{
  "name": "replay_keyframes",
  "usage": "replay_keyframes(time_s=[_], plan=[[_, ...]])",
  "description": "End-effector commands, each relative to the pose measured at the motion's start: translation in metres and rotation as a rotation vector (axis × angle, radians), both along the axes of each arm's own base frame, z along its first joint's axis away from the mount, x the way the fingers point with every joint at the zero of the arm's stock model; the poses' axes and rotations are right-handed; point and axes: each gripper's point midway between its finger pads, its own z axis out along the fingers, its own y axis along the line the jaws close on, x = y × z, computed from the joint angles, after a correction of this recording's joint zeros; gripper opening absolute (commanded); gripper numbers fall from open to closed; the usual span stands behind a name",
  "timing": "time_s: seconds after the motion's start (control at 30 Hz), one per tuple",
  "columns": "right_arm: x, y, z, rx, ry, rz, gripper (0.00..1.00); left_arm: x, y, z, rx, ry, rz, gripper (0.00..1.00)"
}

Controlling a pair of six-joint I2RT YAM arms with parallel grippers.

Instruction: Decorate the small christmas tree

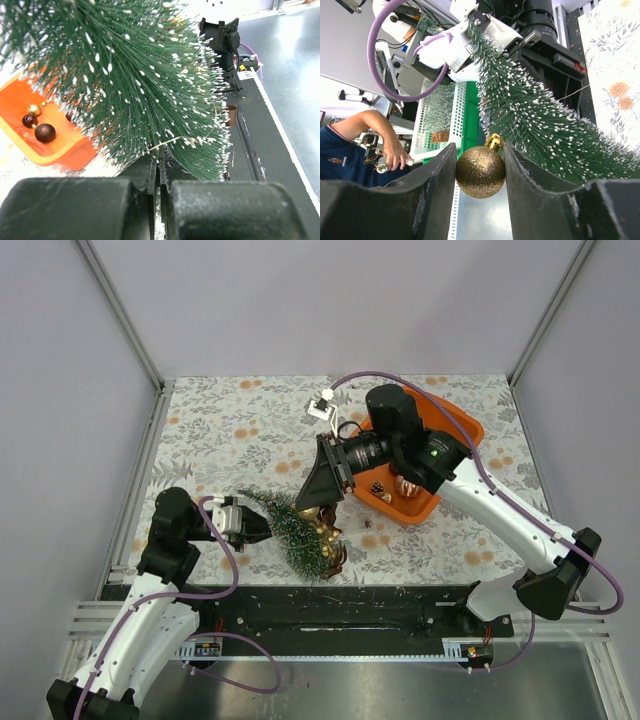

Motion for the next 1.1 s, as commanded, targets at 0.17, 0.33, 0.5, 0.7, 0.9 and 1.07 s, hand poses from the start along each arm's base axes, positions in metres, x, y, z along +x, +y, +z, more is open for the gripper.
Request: replay_keyframes(time_s=[0.17,0.33,0.5,0.7,0.9,1.07], plan=[[0.006,0.001,0.007,-0.013,-0.090,-0.016,0.19,-0.001,0.001,0.005,-0.012,-0.056,-0.009,0.02],[0.017,-0.007,-0.008,-0.041,-0.077,-0.058,0.20,-0.002,0.001,0.004,-0.012,-0.058,-0.011,0.02],[0.026,-0.017,-0.017,-0.049,-0.054,-0.080,0.22,-0.003,0.001,0.004,-0.012,-0.054,-0.015,0.01],[0.028,-0.019,-0.022,-0.051,-0.045,-0.079,0.24,-0.003,0.000,0.005,-0.016,-0.055,-0.014,0.02],[0.022,-0.023,-0.022,-0.045,-0.041,-0.060,0.25,-0.002,0.000,0.004,-0.016,-0.051,-0.012,0.02],[0.014,-0.029,-0.023,-0.038,-0.047,-0.054,0.32,-0.002,0.000,0.003,-0.018,-0.049,-0.011,0.01]])
